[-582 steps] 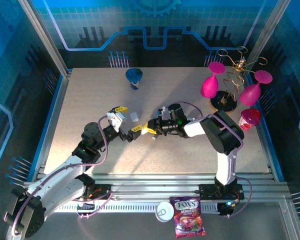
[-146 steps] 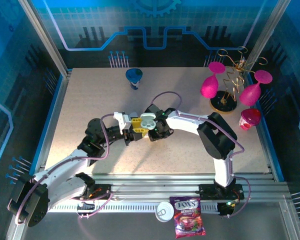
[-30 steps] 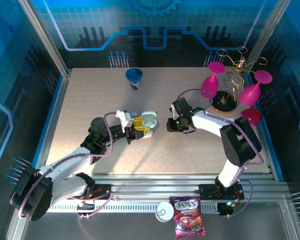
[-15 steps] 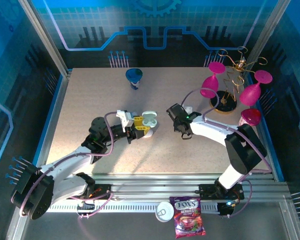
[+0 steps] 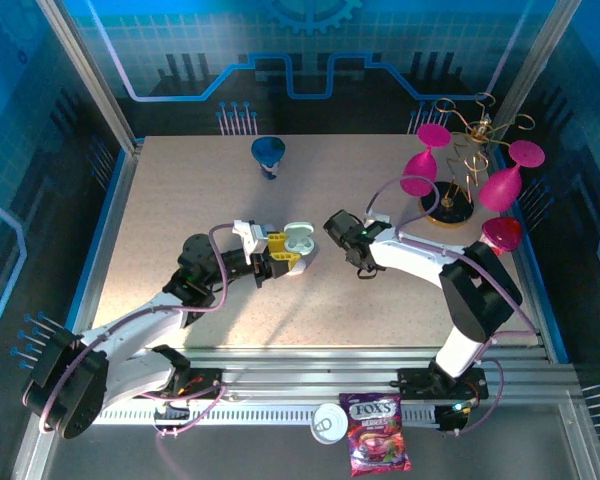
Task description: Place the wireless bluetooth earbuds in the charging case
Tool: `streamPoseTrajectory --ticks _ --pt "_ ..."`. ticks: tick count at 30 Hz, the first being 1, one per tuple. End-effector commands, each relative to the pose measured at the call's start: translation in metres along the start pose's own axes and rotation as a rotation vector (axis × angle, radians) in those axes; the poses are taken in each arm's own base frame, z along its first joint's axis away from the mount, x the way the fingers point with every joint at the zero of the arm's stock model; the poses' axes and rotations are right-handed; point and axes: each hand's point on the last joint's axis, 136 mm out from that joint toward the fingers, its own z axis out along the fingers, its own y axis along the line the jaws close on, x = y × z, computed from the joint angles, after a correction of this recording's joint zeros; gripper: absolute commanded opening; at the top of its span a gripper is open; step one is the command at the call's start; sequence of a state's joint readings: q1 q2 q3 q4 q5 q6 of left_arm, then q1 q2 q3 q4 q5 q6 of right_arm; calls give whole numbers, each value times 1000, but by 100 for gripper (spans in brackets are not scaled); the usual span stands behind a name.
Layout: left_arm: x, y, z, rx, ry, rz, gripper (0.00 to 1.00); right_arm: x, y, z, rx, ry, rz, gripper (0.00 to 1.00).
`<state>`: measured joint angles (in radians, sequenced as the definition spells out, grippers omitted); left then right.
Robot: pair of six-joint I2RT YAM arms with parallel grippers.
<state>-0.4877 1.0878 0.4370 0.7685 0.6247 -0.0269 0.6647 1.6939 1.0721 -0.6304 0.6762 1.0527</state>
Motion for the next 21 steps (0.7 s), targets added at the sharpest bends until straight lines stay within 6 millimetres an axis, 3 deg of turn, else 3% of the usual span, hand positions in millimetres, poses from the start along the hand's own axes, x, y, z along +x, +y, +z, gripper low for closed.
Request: streamPoseTrajectory --ticks 1,9,21 --pt "-19 0 3 15 -40 42 31 -5 0 -4 41 -32 30 7" --pt "-11 8 5 -11 -28 32 31 -7 22 -18 -135 -20 -53 9" --pt "18 51 25 -156 -26 21 30 -26 18 -79 -368 -64 -47 10"
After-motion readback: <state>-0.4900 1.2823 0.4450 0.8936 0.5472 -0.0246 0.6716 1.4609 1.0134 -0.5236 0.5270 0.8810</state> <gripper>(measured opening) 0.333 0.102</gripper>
